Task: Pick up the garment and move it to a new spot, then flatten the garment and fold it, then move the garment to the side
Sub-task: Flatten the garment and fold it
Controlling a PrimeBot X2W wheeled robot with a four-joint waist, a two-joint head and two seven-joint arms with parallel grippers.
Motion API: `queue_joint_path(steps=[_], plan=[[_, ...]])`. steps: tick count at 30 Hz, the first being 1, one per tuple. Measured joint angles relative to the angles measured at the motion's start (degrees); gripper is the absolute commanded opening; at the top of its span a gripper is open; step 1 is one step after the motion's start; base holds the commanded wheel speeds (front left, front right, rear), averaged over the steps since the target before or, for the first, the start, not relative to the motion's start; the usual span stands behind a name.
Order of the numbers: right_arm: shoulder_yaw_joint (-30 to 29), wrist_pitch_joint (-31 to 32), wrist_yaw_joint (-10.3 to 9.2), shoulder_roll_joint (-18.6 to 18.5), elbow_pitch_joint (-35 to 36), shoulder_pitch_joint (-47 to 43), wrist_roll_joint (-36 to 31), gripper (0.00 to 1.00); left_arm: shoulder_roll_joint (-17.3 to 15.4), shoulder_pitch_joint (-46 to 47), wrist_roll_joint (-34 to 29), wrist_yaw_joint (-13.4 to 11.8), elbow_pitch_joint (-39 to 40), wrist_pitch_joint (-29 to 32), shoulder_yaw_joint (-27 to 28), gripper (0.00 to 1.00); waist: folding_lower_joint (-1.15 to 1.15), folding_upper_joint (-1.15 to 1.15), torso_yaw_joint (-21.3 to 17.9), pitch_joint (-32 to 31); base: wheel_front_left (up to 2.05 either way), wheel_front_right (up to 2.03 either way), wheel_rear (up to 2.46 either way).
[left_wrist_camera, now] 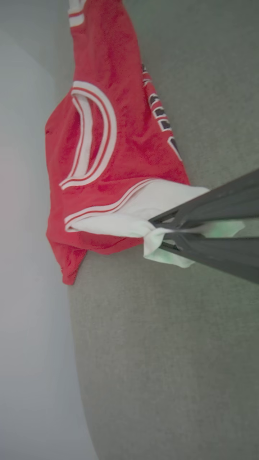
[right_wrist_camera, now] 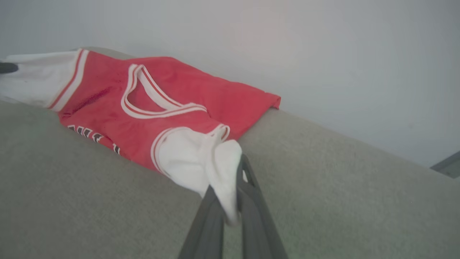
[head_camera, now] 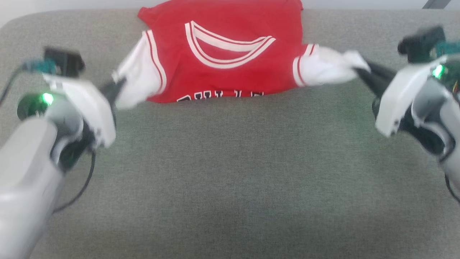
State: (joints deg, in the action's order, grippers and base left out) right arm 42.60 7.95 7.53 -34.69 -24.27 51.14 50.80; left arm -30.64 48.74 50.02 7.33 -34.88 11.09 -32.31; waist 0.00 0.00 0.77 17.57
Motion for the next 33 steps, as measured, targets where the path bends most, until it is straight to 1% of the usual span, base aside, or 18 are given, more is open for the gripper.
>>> queue_joint_path(steps=[4,6,9,12,15,17,20,27,31,33], plan=[[2.69,2.26,0.02,-4.69,7.89,-6.16,1.57,0.0,-4.87,-9.05,2.58,0.02,8.45,2.34,-0.3,0.0,0.0,0.0,-0.33,-0.62,0.0,0.0,0.0],[3.92,3.11,0.01,-7.57,10.92,-8.47,1.49,0.0,-6.48,-13.42,3.6,-1.23,12.4,3.2,-0.14,0.0,0.0,0.0,-0.41,-0.74,0.0,0.0,0.0],[4.05,3.71,0.0,-10.33,13.15,-11.87,1.96,0.0,-9.53,-19.17,3.76,-3.32,17.93,3.46,-0.14,0.0,0.0,0.0,-0.53,-0.83,0.0,0.0,0.0],[4.65,4.98,0.01,-12.57,14.88,-15.07,2.3,0.0,-11.91,-24.53,3.8,-6.88,21.5,3.38,0.32,0.0,0.0,0.0,-0.55,-0.95,0.0,0.0,0.0],[5.45,6.39,0.01,-14.47,16.47,-18.13,3.52,0.0,-13.57,-28.93,3.85,-10.26,23.86,3.45,0.46,0.0,0.0,0.0,-0.57,-1.14,0.0,0.0,0.0],[6.21,7.27,0.01,-15.88,17.49,-19.36,3.54,0.0,-15.03,-30.94,2.6,-12.56,24.92,3.34,0.34,0.0,0.0,0.0,-0.6,-1.22,0.0,0.0,0.0],[7.53,8.01,0.01,-17.62,18.87,-20.96,3.8,0.0,-15.46,-33.05,2.36,-15.08,26.14,2.34,0.78,0.0,0.0,0.0,-0.66,-1.22,0.0,0.0,0.0],[10.61,10.68,0.01,-19.97,21.02,-23.22,6.43,0.0,-15.71,-37.13,3.04,-16.51,29.25,2.87,0.08,0.0,0.0,0.0,-1.23,-1.14,0.0,0.0,0.0],[11.18,10.88,0.01,-20.14,21.06,-23.92,8.7,0.0,-15.32,-38.35,4.56,-17.03,30.43,3.9,-0.09,0.0,0.0,0.0,-1.5,-1.25,0.0,0.0,0.0],[11.56,11.38,0.01,-20.06,21.02,-24.0,9.47,0.0,-14.68,-39.08,6.27,-18.01,31.01,4.81,0.12,0.0,0.0,0.0,-1.61,-1.42,0.0,0.0,0.0]])
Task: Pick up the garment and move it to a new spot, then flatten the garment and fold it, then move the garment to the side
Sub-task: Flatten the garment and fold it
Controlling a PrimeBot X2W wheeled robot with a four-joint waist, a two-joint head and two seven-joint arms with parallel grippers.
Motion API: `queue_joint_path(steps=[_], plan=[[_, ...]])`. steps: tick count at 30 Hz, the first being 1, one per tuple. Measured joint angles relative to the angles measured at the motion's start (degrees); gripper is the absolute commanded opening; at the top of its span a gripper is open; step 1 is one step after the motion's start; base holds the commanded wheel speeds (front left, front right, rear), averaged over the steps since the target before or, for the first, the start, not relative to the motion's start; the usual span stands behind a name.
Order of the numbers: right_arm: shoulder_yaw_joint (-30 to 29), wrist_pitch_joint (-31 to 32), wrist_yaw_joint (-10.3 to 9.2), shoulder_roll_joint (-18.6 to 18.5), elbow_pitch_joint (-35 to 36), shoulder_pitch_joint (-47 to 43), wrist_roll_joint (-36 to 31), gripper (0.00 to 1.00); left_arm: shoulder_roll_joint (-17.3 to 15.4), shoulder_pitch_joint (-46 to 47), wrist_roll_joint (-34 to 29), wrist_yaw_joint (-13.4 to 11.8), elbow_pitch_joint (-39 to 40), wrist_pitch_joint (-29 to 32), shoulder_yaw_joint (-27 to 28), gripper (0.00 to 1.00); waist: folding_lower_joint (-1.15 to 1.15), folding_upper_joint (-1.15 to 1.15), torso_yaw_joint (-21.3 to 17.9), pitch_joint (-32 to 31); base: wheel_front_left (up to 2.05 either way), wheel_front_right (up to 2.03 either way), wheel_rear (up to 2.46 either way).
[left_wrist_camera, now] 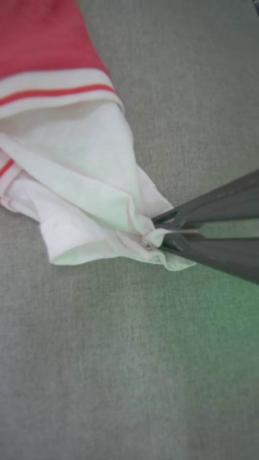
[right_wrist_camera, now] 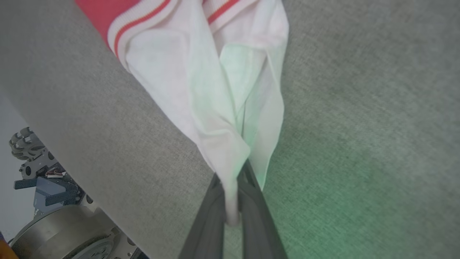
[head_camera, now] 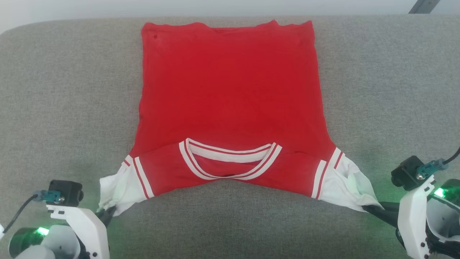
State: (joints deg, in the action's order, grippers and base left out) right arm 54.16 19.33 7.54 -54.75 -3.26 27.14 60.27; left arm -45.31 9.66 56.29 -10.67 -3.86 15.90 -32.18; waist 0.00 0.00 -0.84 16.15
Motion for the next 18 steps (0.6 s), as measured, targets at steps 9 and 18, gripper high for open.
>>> queue_joint_path(steps=[9,18], plan=[[-1.68,0.08,0.0,1.19,-2.08,0.02,0.65,1.0,1.24,-1.94,1.14,-1.76,3.15,0.38,-0.19,0.0,0.0,0.0,0.55,-0.71,0.0,0.0,0.0],[-13.43,-0.31,-0.01,2.25,-1.2,3.64,-1.55,1.0,3.49,-1.2,-0.3,-1.57,5.58,-0.23,-2.05,0.0,0.0,0.0,3.51,-0.53,0.0,0.0,0.0]])
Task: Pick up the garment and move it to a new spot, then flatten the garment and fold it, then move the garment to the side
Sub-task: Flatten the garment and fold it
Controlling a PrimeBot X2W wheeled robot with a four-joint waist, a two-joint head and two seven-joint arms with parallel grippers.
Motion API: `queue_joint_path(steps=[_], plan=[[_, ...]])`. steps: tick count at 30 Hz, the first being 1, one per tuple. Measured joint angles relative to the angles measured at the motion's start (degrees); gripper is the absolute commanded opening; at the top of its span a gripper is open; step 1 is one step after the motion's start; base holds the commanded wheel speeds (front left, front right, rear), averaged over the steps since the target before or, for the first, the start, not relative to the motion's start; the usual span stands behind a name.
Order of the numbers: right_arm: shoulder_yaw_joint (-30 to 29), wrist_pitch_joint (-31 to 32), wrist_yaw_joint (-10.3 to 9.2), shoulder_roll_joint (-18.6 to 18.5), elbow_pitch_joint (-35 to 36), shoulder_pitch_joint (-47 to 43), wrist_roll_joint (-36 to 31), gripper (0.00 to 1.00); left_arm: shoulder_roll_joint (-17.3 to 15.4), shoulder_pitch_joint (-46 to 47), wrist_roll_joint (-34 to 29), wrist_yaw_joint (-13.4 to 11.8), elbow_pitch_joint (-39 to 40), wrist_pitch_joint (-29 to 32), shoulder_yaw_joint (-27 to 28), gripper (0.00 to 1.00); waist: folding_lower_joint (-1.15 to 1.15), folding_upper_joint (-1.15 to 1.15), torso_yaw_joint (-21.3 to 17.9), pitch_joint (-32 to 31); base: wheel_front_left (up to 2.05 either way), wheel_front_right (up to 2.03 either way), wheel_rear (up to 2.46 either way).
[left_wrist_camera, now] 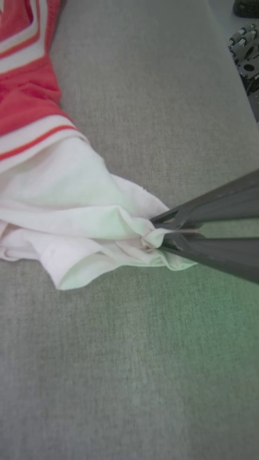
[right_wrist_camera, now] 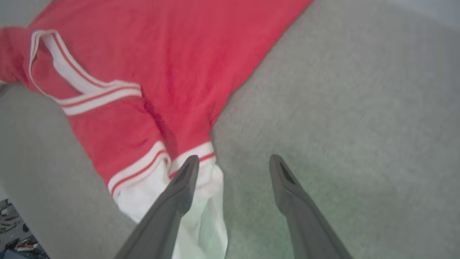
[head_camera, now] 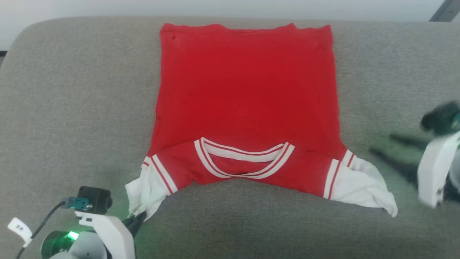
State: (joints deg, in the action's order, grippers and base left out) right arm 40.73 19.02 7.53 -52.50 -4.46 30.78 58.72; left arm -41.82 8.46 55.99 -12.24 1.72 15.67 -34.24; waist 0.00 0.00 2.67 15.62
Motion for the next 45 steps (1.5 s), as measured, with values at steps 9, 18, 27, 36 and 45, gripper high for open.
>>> queue_joint_path(steps=[9,18,27,36,45], plan=[[-13.43,0.75,0.0,9.09,-9.99,8.71,-8.03,1.0,2.82,3.97,-2.31,1.57,0.24,-0.08,-2.15,0.0,0.0,0.0,3.21,3.11,0.0,0.0,0.0],[-20.26,5.04,0.01,17.49,-27.52,24.72,-18.03,1.0,7.88,10.95,-4.21,5.16,-2.48,-0.16,-5.02,0.0,0.0,0.0,8.9,8.45,0.0,0.0,0.0],[-24.85,13.67,-0.02,20.69,-47.6,37.07,-24.37,1.0,12.99,16.39,-5.63,9.65,-6.39,-1.42,-7.57,0.0,0.0,0.0,15.34,13.18,0.0,0.0,0.0],[-26.22,25.59,0.0,21.95,-60.5,46.99,-29.31,0.38,16.18,18.76,-5.63,12.76,-9.56,-3.28,-8.55,0.0,0.0,0.0,19.46,16.83,0.0,0.0,0.0],[-23.03,26.36,0.01,23.2,-57.77,46.37,-29.48,0.0,15.97,19.09,-4.98,13.32,-11.7,-4.21,-7.69,0.0,0.0,0.0,17.71,16.79,0.0,0.0,0.0]])
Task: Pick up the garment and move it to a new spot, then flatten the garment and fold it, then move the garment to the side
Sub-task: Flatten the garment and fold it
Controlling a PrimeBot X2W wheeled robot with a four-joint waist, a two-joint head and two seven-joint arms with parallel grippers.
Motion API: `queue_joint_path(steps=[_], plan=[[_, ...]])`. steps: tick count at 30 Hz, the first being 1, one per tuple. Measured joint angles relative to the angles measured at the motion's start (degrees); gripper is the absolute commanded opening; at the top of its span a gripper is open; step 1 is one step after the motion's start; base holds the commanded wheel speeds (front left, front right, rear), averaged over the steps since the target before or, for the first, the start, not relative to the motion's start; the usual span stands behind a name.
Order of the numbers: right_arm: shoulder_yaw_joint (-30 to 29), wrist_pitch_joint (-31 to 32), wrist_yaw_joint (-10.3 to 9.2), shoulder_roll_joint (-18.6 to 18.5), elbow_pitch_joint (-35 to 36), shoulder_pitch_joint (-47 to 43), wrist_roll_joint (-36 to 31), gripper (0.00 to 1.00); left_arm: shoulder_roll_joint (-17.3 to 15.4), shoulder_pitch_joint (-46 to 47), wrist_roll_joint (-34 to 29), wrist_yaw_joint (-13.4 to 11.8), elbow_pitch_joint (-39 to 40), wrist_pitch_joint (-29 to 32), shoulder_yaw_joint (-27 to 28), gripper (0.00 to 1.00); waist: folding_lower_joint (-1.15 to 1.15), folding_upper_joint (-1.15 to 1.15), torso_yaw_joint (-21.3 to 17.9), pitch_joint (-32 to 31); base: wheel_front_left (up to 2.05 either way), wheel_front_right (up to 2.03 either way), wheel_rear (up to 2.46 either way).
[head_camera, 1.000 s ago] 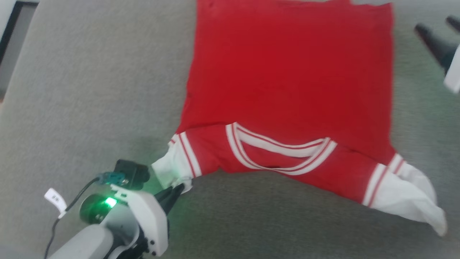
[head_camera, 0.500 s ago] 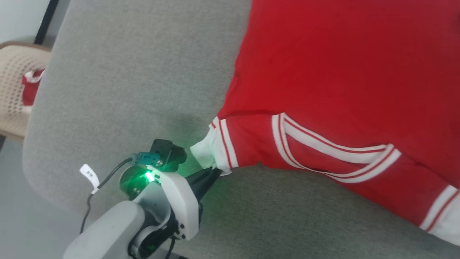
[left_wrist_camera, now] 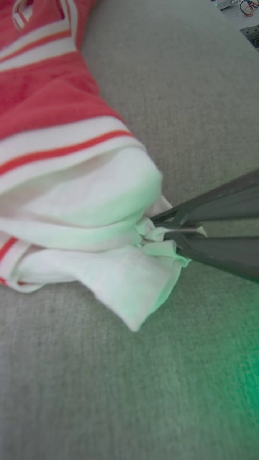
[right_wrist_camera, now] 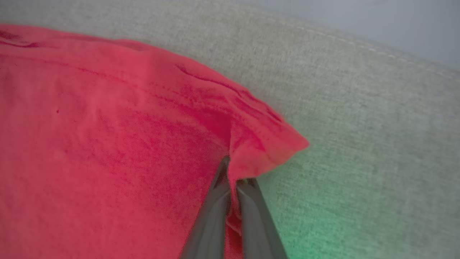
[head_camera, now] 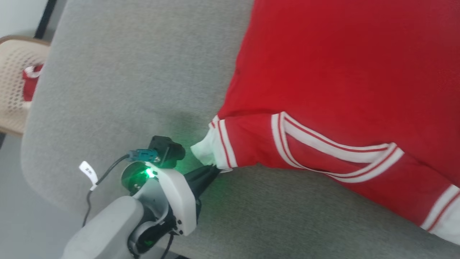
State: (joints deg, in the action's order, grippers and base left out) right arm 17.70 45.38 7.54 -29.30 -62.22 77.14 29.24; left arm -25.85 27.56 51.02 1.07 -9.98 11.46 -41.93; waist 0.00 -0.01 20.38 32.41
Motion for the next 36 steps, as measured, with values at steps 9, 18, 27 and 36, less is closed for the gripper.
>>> queue_joint_path(steps=[9,18,27,36], plan=[[7.11,1.11,-0.01,-0.29,14.51,-9.48,7.47,0.0,-4.01,-1.13,0.59,-2.05,0.07,0.54,1.91,0.0,0.0,0.0,-6.42,-2.72,0.0,0.0,0.0],[11.56,1.52,0.0,-4.39,32.62,-22.42,15.63,0.0,-8.95,-3.27,1.52,-5.88,2.15,1.2,4.77,0.0,0.0,0.0,-14.34,-6.19,0.0,0.0,0.0],[7.53,4.61,0.0,-7.9,49.94,-38.76,17.95,0.0,-12.59,-5.2,2.03,-8.93,4.53,2.14,6.76,0.0,0.0,0.01,-20.16,-8.85,0.0,0.0,0.0],[-3.82,7.65,0.0,-3.68,60.77,-54.95,13.73,0.0,-13.45,-5.25,2.21,-9.88,6.34,2.64,7.12,0.0,0.0,0.01,-21.06,-8.55,0.0,0.0,0.0]])
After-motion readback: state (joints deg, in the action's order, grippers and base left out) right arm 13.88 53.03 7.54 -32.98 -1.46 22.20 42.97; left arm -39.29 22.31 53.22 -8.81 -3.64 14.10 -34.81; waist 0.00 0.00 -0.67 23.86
